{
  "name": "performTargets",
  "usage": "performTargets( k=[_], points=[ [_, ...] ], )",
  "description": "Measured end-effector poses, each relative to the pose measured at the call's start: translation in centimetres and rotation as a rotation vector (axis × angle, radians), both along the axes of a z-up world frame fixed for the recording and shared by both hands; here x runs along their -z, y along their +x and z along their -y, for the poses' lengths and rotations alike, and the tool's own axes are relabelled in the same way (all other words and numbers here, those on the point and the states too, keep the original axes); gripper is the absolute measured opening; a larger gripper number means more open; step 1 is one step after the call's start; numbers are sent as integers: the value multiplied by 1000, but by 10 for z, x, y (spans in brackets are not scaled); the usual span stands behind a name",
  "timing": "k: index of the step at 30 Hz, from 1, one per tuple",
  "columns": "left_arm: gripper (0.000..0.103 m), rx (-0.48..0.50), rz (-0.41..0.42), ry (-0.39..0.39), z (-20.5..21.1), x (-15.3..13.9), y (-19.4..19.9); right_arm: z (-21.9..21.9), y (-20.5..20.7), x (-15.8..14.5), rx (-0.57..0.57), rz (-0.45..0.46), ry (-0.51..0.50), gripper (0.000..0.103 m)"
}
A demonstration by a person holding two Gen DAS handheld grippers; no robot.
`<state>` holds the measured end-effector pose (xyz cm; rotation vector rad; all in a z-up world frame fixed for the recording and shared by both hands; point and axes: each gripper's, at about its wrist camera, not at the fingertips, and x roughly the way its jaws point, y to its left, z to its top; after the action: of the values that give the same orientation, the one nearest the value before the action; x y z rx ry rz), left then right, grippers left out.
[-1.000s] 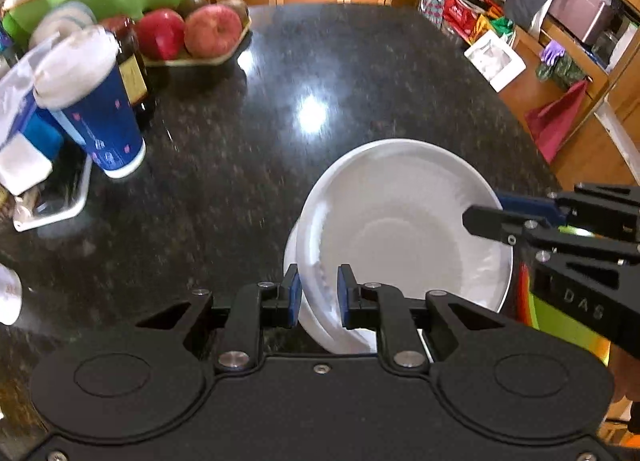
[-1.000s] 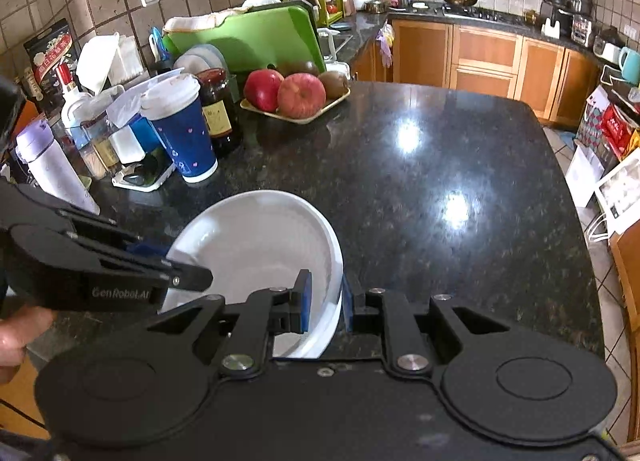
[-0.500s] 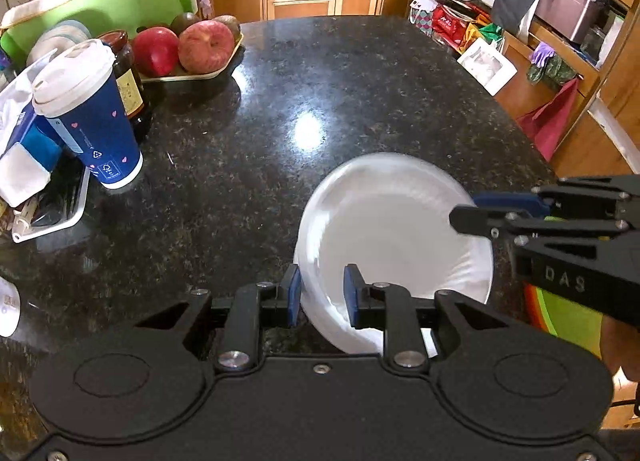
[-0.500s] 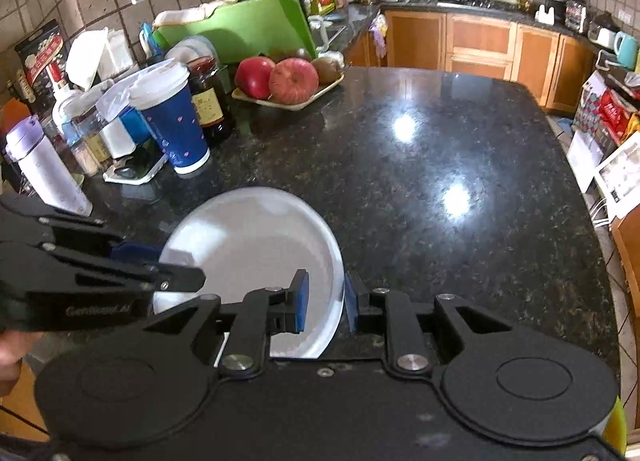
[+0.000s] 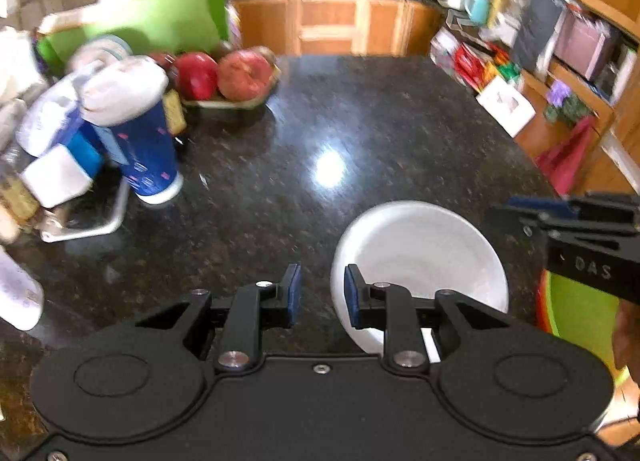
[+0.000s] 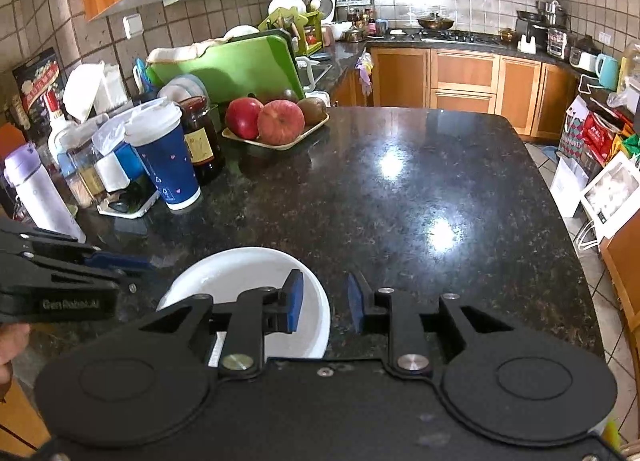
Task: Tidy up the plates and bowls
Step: 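Lower the third bowl and open the left tool to release it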
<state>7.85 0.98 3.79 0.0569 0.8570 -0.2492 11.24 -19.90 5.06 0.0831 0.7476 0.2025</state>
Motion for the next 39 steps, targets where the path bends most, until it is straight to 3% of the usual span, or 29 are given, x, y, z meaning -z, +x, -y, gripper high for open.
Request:
performTargets(
  k=[2, 5, 9, 16, 21, 35, 39],
  points=[
    [34, -44, 56, 16, -3, -2, -3, 1, 0, 1, 18, 6, 14, 28],
    [46, -102, 127, 22, -6, -3, -9, 4, -3, 3, 56, 28, 32, 34],
    [47, -163, 187, 24, -10, -4, -9, 3, -4, 6, 91, 48, 29, 38],
    [58, -207, 185, 8, -7, 7, -8, -5, -12, 13, 106, 101, 8, 53],
    [58, -178, 126, -8, -2, 17, -9, -14, -15, 20, 103, 116, -49, 54],
    [58, -76, 133, 2, 11, 19, -15, -8, -2, 36, 107, 13, 12, 54],
    [58, -48, 100, 9, 15, 23, -8, -7, 4, 41, 113, -39, 35, 53]
  ],
)
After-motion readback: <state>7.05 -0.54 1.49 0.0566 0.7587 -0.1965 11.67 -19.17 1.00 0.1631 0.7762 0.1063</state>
